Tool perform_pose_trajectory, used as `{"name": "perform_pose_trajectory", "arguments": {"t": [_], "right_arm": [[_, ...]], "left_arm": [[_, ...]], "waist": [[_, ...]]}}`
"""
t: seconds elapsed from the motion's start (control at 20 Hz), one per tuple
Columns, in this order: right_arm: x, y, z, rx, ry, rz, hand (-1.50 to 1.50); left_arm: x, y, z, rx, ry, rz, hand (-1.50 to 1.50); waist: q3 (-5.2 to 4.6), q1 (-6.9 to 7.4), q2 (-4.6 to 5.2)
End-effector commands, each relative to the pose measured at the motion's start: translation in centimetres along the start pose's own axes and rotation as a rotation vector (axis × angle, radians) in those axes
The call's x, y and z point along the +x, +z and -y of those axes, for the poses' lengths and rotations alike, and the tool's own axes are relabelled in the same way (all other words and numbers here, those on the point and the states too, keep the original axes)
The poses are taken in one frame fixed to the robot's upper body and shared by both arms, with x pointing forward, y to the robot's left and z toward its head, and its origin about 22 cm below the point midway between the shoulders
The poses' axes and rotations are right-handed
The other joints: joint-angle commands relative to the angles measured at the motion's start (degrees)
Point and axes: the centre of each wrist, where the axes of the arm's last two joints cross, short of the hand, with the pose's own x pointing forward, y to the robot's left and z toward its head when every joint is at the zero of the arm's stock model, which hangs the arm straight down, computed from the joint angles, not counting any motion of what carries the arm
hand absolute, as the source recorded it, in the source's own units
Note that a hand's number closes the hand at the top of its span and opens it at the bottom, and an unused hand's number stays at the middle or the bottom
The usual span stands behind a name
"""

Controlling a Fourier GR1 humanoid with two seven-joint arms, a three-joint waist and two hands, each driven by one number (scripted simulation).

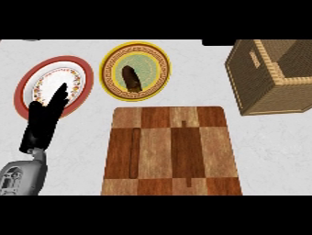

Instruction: Pick the bell pepper from the cutting board and place it in the basket

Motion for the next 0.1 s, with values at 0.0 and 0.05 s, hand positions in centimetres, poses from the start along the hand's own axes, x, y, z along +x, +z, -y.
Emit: {"name": "perform_pose_trajectory", "arguments": {"t": [0.0,0.05], "right_arm": [[-2.9,0.6,5.1,-0.008,0.009,-0.019,-1.50],[-4.0,0.2,7.5,-0.029,-0.013,-0.001,-1.50]], "left_arm": [[0.2,-0.2,-1.5,0.003,0.005,-0.010,0.00],[1.1,0.5,-0.4,-0.014,0.018,0.002,0.00]], "waist": [[-0.01,-0.31,-0.08],[0.04,-0.37,-0.18]]}}
